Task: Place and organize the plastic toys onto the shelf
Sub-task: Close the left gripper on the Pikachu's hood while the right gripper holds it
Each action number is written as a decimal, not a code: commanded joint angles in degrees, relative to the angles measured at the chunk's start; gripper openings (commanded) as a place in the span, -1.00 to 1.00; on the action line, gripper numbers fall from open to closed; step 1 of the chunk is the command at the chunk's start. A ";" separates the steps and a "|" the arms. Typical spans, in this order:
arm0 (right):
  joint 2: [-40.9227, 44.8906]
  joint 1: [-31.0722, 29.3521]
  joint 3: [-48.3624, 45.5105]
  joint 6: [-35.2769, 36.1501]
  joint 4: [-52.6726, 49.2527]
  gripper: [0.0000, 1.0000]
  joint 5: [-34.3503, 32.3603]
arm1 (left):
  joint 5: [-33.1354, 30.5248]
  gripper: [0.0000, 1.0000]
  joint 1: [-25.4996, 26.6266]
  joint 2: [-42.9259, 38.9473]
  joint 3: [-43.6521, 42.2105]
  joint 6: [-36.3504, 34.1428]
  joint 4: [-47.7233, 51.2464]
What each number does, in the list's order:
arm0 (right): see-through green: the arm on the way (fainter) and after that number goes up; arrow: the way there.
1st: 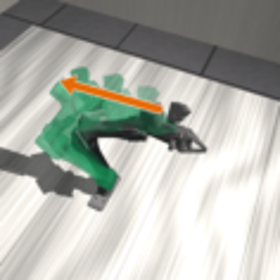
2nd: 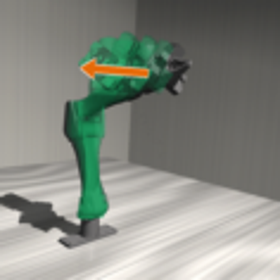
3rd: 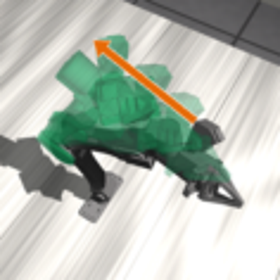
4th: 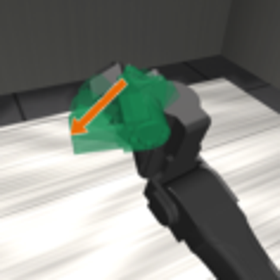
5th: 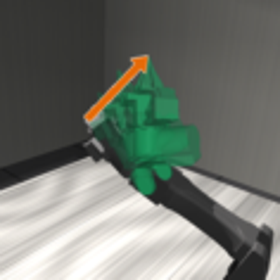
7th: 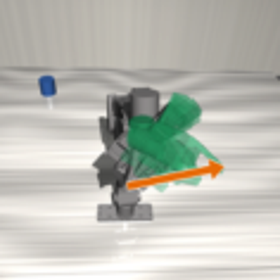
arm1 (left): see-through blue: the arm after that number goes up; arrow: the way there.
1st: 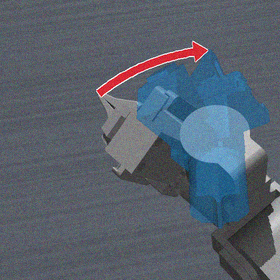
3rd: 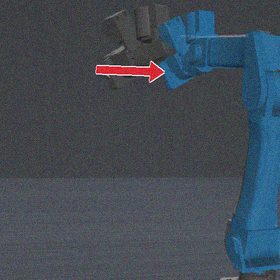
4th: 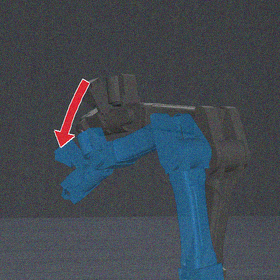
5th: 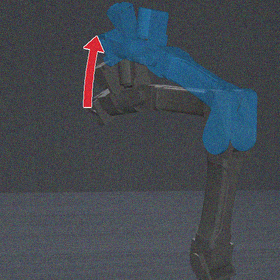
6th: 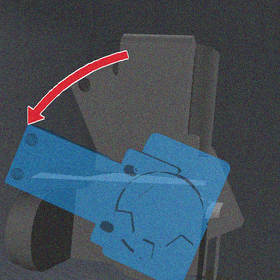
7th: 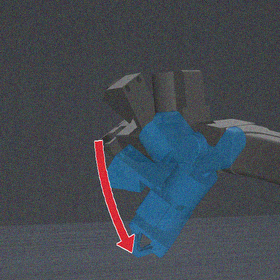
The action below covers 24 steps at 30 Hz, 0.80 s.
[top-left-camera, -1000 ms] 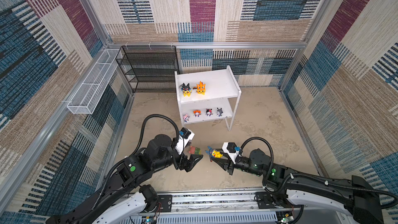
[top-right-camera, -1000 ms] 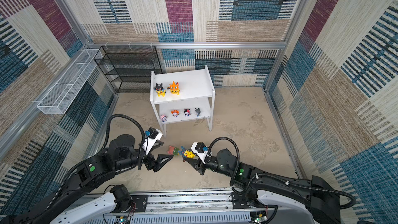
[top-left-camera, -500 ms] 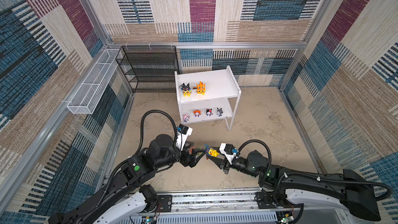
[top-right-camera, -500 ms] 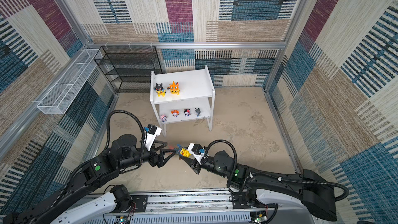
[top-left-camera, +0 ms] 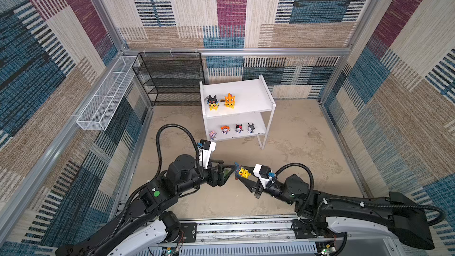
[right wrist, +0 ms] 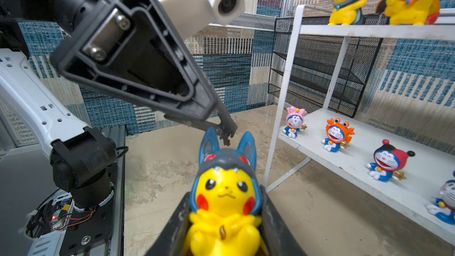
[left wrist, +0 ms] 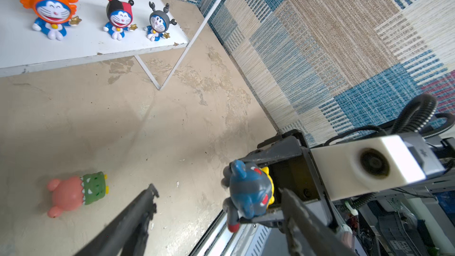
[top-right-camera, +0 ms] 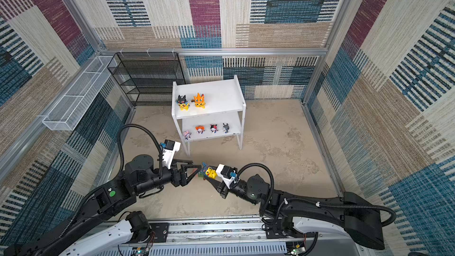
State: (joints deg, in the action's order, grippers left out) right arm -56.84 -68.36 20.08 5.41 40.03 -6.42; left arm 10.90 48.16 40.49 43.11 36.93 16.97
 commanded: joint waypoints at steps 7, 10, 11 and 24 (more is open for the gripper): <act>-1.92 -2.92 1.82 0.91 4.44 -0.39 -7.21 | 1.43 0.03 -0.01 0.54 -1.10 1.79 -5.01; -3.54 -4.85 2.80 1.68 5.00 -0.39 -12.42 | 3.11 -0.20 -0.05 1.53 -1.07 1.96 -6.12; -3.99 -5.26 3.06 2.17 5.26 -0.39 -12.61 | 3.41 -0.23 -0.05 1.78 -1.06 2.00 -6.17; -9.58 -7.65 6.32 1.74 5.99 -0.19 -16.94 | 4.75 -1.00 -0.13 0.85 -0.84 0.16 -5.81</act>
State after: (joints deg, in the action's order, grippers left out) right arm -65.82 -75.92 25.32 7.55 43.42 -23.51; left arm 11.16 47.75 41.56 42.00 38.09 11.68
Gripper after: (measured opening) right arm 0.402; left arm 0.079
